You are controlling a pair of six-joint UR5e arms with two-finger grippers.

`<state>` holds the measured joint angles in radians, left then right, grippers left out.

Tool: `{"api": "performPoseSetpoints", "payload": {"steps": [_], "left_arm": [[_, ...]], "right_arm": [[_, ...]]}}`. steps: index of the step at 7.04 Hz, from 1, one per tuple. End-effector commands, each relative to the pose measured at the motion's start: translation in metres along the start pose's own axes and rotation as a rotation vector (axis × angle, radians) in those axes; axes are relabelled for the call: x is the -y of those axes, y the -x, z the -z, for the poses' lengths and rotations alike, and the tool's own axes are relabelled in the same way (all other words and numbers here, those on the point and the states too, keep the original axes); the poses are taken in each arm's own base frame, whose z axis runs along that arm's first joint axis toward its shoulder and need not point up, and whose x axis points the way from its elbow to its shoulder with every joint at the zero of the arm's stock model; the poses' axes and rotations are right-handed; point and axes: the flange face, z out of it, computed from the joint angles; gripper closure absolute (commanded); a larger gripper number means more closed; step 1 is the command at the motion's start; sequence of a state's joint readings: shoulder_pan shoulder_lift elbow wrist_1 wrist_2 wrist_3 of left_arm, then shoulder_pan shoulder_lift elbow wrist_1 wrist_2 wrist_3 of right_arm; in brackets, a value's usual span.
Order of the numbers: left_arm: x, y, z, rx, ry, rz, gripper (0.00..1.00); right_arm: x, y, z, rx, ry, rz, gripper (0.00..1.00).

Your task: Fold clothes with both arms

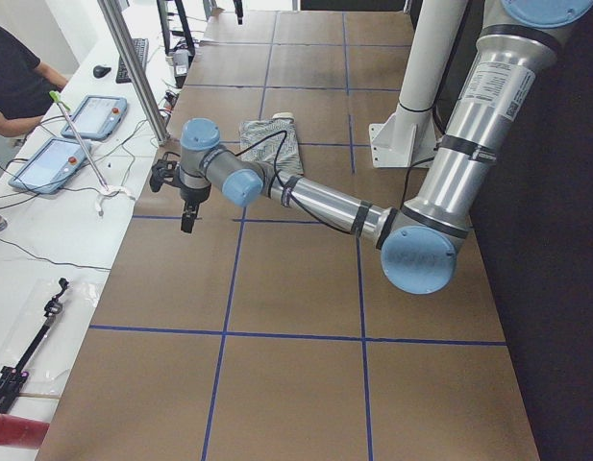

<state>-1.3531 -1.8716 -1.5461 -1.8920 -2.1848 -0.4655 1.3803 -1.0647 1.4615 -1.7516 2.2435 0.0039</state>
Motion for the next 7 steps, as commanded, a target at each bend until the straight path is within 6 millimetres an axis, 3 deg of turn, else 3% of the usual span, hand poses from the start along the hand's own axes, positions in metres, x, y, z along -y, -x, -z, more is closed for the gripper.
{"api": "performPoseSetpoints", "payload": {"steps": [1, 2, 3, 4, 5, 6, 7], "left_arm": [[-0.041, 0.131, 0.037, 0.070, 0.039, -0.239, 0.00], [-0.048, 0.167, 0.055, 0.079, 0.082, -0.220, 0.00], [-0.065, 0.177, 0.049, 0.053, 0.113, -0.185, 0.00], [-0.077, 0.180, 0.045, 0.037, 0.065, -0.227, 0.00], [-0.098, 0.194, 0.037, 0.038, 0.030, -0.255, 0.00], [-0.127, 0.211, 0.024, 0.041, 0.049, -0.237, 0.00], [-0.128, 0.216, 0.018, 0.052, 0.069, -0.187, 0.00]], "right_arm": [[-0.111, -0.108, 0.015, 0.010, 0.079, -0.018, 0.00], [-0.144, -0.119, 0.001, 0.065, 0.084, -0.050, 0.00], [-0.173, -0.133, -0.029, 0.107, 0.096, -0.077, 0.00], [-0.165, -0.124, -0.021, 0.137, 0.018, -0.030, 0.00], [-0.188, -0.134, -0.039, 0.144, 0.044, -0.044, 0.00], [-0.195, -0.134, -0.041, 0.148, 0.037, -0.055, 0.00], [-0.208, -0.136, -0.046, 0.149, 0.046, -0.087, 0.00]]}}
